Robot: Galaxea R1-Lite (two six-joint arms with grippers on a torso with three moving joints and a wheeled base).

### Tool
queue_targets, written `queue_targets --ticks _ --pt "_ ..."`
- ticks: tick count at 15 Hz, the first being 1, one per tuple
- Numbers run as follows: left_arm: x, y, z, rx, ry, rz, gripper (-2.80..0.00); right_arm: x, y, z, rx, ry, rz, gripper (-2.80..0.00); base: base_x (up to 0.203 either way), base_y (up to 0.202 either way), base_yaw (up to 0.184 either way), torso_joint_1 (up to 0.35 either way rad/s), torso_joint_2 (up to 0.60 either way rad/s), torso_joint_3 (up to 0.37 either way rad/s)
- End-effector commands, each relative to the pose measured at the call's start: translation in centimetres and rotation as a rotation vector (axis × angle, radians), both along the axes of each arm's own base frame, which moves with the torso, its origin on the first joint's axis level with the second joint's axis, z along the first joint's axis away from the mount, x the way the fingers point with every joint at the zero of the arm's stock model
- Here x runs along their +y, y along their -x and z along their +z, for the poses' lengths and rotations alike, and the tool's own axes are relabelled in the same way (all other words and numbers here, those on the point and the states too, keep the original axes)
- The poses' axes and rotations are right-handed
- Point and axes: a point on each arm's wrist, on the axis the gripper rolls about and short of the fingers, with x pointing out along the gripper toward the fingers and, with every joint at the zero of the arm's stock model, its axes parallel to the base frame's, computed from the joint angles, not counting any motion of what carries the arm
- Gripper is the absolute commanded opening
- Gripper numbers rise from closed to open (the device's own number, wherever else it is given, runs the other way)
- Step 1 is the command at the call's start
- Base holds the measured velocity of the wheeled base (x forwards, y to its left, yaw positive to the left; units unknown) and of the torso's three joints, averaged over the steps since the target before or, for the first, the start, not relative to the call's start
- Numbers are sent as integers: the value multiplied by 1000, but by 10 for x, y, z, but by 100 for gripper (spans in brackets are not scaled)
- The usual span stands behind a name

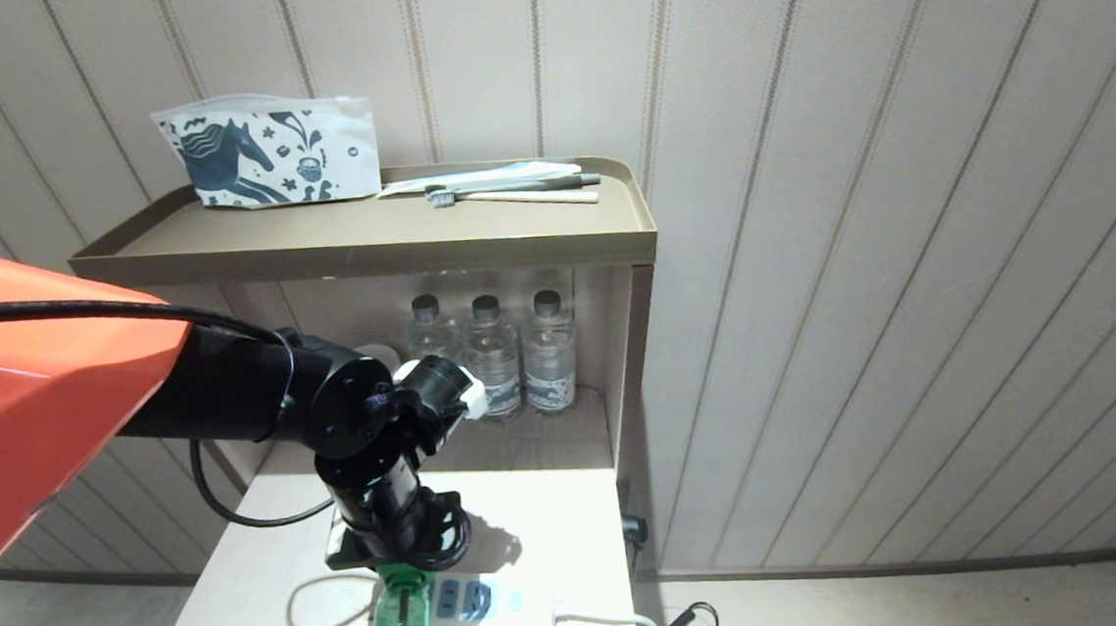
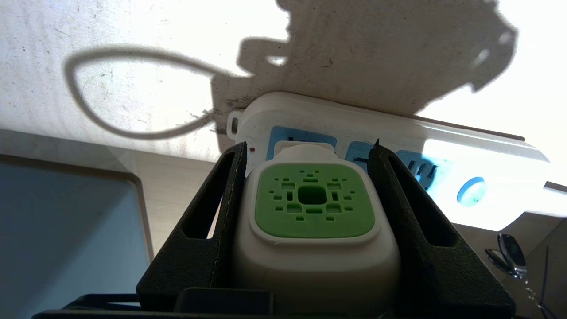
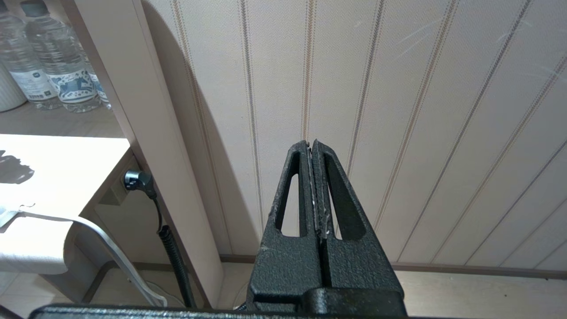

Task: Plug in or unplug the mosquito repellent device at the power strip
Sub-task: Insert the plug into the socket

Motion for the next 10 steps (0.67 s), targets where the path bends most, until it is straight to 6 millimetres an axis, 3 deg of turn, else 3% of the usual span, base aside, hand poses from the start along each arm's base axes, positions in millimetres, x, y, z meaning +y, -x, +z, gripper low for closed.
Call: queue_targets --ticks 1,6,10 --pt "0 0 -6 22 -13 4 -280 0 0 0 -1 0 1 -280 0 0 0 0 0 0" --pt "2 3 -2 19 -10 7 -280 0 0 0 -1 0 2 -280 0 0 0 0 0 0" --pt "4 8 17 -31 23 9 -280 0 0 0 -1 0 1 -280 0 0 0 0 0 0"
